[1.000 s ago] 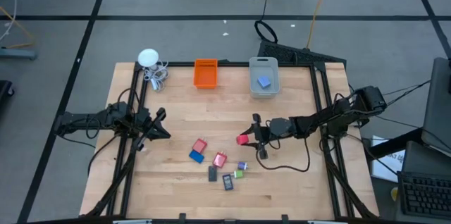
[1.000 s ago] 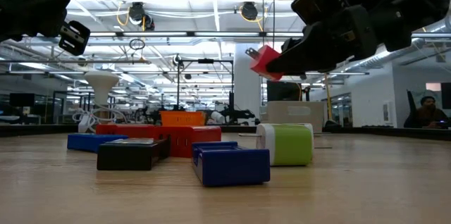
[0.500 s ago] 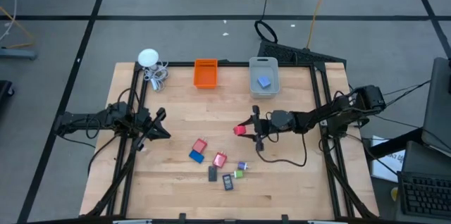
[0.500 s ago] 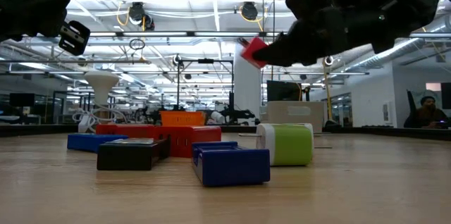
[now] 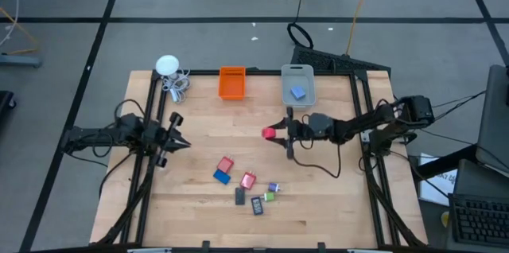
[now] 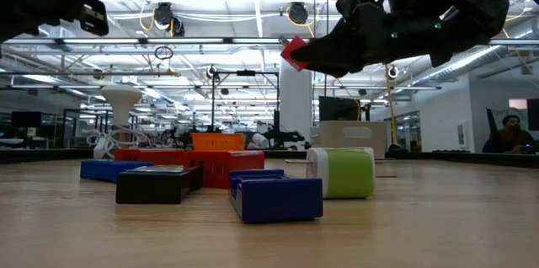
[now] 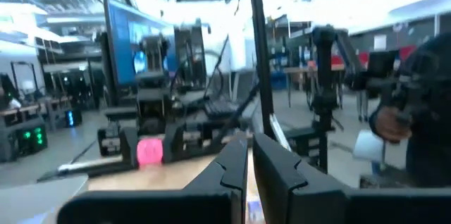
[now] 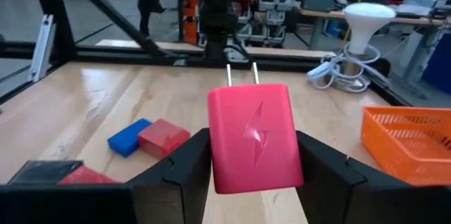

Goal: Pick & Place Office items
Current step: Put the pink charger adapter into the gray bin

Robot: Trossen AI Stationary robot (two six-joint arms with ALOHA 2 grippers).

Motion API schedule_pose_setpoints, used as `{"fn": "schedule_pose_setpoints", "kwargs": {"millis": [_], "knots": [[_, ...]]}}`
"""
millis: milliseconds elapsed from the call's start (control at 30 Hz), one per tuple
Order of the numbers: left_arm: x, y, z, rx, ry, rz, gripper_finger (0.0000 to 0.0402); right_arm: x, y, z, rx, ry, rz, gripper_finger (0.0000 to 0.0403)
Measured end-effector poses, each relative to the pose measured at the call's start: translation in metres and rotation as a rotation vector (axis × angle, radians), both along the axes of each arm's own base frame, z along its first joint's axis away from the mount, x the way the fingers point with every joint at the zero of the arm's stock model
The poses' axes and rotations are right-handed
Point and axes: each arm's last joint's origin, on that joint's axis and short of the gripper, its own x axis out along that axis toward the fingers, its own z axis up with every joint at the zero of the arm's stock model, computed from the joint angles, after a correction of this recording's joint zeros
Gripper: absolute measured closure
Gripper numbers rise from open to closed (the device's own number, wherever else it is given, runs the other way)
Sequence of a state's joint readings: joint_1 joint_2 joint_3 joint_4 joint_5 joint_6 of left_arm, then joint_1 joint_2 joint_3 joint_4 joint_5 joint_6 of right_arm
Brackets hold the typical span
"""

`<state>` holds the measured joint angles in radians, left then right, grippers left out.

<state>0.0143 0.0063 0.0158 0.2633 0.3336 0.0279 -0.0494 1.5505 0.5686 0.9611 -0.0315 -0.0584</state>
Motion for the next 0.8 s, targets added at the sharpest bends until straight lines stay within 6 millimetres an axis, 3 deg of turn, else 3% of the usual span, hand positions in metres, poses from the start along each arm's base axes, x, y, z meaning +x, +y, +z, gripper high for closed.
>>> {"fn": "schedule_pose_setpoints", "kwargs": {"millis": [800], "knots": [[-0.0015, 0.0004, 0.0051, -0.025, -0.048, 0.006, 0.0378, 0.0002, -0.0033, 0.0058, -0.066, -0.06, 0.041, 0.0238]]}}
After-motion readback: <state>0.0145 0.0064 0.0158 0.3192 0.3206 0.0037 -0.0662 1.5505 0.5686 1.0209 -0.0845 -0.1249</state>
